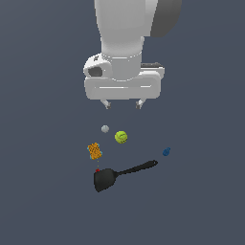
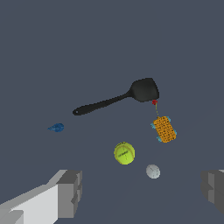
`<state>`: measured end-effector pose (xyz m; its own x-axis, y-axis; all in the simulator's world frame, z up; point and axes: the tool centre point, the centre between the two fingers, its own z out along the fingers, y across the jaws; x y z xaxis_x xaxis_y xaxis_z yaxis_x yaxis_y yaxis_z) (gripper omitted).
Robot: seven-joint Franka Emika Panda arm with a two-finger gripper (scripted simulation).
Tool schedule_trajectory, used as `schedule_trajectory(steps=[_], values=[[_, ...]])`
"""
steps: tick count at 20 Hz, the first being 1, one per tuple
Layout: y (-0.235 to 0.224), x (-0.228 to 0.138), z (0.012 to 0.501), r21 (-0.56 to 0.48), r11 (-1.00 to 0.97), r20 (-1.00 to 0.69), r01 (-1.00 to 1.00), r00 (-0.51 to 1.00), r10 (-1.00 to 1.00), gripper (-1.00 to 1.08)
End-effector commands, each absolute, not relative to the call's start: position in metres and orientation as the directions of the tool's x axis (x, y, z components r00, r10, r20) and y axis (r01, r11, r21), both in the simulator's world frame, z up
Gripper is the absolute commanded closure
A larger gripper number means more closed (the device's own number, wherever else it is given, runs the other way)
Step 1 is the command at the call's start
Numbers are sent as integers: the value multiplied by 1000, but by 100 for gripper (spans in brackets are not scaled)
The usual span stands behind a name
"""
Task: Pick up a designated object from a clutter of objects.
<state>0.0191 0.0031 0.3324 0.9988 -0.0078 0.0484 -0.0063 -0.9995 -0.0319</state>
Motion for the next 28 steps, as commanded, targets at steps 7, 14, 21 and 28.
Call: schedule_trajectory(steps=[7,14,21,28], values=[[20,21,334,-36,-999,54,14,998,12,-92],[38,22,335,-40,-999,59,35,998,33,-92],[44,25,326,-35,-999,56,37,998,35,-92],[71,36,290,-20,-998,46,52,998,51,-92]])
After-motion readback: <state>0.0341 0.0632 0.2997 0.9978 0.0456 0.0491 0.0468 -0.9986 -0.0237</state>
